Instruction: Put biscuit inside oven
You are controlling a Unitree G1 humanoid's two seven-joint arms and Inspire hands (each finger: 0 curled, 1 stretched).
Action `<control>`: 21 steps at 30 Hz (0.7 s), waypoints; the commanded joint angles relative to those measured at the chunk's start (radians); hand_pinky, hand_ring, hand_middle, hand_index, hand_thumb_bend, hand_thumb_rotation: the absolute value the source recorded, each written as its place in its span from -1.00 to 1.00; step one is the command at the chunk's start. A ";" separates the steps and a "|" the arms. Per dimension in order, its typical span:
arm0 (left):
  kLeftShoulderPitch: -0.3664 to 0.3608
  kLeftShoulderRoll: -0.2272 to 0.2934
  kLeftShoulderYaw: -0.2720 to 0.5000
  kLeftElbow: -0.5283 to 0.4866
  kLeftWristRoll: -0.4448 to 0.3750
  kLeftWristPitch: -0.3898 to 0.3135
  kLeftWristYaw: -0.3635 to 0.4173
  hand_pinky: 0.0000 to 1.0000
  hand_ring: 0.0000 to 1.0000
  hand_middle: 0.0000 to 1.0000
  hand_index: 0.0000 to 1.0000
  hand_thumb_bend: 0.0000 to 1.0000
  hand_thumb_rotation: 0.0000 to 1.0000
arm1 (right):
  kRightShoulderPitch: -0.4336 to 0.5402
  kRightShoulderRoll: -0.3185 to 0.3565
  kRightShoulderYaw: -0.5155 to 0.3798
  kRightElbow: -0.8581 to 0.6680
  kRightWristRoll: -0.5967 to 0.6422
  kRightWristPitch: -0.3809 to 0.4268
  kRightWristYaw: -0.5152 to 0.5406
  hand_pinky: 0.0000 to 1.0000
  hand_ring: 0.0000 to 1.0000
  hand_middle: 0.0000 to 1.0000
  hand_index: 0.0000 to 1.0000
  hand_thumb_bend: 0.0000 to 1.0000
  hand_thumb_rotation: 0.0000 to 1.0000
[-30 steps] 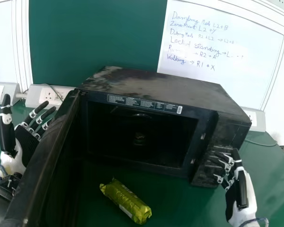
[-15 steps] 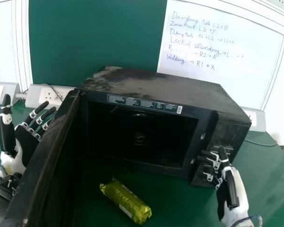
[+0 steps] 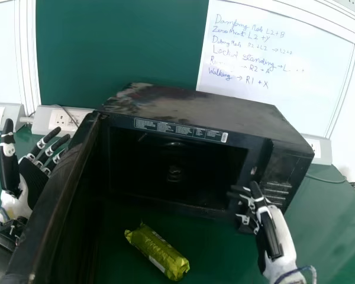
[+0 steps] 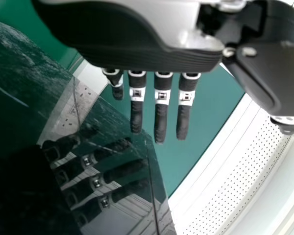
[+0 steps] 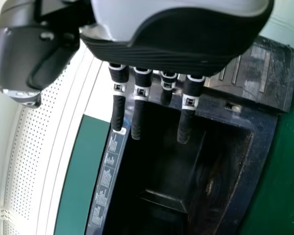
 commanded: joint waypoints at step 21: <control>0.003 -0.006 -0.002 0.004 0.007 -0.014 -0.014 0.71 0.55 0.46 0.47 0.00 -0.53 | -0.088 -0.102 0.233 -0.006 -0.251 0.025 -0.017 0.40 0.50 0.55 0.59 0.74 -0.49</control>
